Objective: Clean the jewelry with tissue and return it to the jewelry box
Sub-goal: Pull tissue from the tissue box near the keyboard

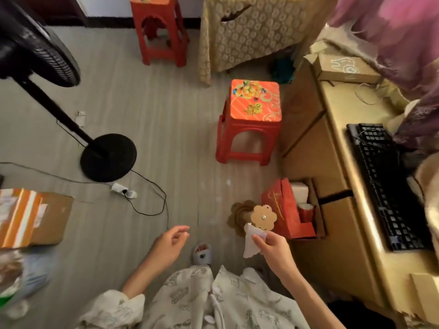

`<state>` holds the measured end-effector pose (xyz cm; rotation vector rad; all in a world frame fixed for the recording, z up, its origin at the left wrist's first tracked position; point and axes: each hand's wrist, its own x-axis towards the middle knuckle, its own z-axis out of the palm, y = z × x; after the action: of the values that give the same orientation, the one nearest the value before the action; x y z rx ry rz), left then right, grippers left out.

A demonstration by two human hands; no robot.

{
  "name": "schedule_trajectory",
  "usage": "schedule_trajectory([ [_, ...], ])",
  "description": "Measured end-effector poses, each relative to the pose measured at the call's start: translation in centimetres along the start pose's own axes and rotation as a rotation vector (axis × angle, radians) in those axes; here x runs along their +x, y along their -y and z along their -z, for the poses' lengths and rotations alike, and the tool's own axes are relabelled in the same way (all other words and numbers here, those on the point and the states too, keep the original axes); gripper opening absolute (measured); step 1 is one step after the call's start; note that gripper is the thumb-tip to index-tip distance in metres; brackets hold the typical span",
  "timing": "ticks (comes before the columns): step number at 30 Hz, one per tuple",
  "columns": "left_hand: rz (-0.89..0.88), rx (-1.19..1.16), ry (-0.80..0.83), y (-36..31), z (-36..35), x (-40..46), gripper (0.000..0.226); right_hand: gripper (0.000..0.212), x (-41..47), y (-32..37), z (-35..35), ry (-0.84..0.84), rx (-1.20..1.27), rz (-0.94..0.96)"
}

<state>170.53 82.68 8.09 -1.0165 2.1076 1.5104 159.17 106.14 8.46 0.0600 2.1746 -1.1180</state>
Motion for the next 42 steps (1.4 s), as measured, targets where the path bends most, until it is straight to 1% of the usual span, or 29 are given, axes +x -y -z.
schedule_trajectory([
  [3,0.015,-0.039,-0.055,0.6,3.9,1.6,0.015,0.024,1.9,3.7,-2.4,0.034,-0.062,0.046],
  [7,0.036,-0.078,-0.096,1.0,7.0,3.7,0.016,0.019,4.8,7.6,-4.2,0.049,-0.093,0.09],
  [12,0.077,-0.15,-0.135,0.5,9.3,6.4,0.017,0.032,9.2,11.2,-5.1,0.057,-0.112,0.07],
  [16,0.115,-0.17,-0.136,-0.5,11.8,9.8,0.02,0.035,14.0,13.9,-5.7,0.059,-0.096,0.065],
  [19,0.114,-0.164,-0.147,-2.5,13.9,13.6,0.02,0.033,18.2,16.6,-5.8,0.082,-0.092,0.06],
  [22,0.09,-0.171,-0.174,-5.9,16.4,18.0,0.018,0.032,22.4,20.3,-5.4,0.082,-0.092,0.07],
  [26,0.024,-0.128,-0.164,-11.0,19.7,23.4,0.015,0.028,27.3,25.4,-4.9,0.08,-0.109,0.089],
  [30,-0.026,-0.1,-0.182,-15.0,22.7,27.7,0.02,0.029,31.2,29.3,-5.1,0.096,-0.107,0.096],
  [34,-0.016,-0.121,-0.191,-16.9,25.0,31.0,0.019,0.02,34.7,33.1,-5.6,0.124,-0.098,0.082],
  [38,0.014,-0.158,-0.175,-17.7,27.5,34.7,0.016,0.019,39.3,36.9,-6.5,0.112,-0.098,0.071],
  [42,0.025,-0.124,-0.144,-19.7,31.7,40.2,0.015,0.017,44.5,41.2,-7.8,0.09,-0.067,0.042],
])
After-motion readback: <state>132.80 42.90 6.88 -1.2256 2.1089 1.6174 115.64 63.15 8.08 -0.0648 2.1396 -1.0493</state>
